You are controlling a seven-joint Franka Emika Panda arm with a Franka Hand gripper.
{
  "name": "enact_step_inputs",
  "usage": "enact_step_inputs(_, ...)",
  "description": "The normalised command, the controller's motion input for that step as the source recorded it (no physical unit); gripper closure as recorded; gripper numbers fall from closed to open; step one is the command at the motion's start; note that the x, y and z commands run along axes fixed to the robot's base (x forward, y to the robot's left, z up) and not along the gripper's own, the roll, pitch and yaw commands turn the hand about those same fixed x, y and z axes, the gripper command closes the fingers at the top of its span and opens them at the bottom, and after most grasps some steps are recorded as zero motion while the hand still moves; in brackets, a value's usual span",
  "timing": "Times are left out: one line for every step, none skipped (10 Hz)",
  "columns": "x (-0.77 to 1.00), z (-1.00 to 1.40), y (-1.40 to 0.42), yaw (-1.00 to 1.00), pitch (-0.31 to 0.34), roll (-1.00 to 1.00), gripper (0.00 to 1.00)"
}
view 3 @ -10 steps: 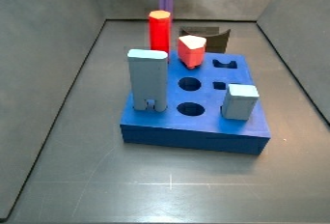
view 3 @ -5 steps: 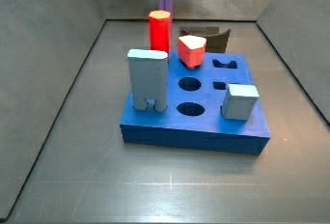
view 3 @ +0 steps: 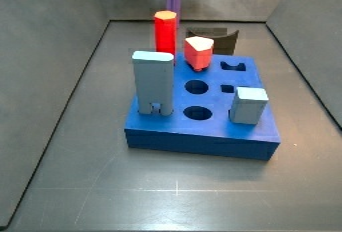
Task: Pick up the star object. Move up. Move to above the board. Insert the star object.
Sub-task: Pick up the star object.
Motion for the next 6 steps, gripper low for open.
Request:
enact_step_inputs(0.0,0.0,0.0,0.0,0.0,0.0,1.0)
enact_step_inputs(0.0,0.0,0.0,0.0,0.0,0.0,1.0)
enact_step_inputs(0.0,0.0,0.0,0.0,0.0,0.0,1.0)
enact_step_inputs(0.0,0.0,0.0,0.0,0.0,0.0,1.0)
enact_step_inputs(0.0,0.0,0.0,0.0,0.0,0.0,1.0)
enact_step_inputs(0.0,0.0,0.0,0.0,0.0,0.0,1.0)
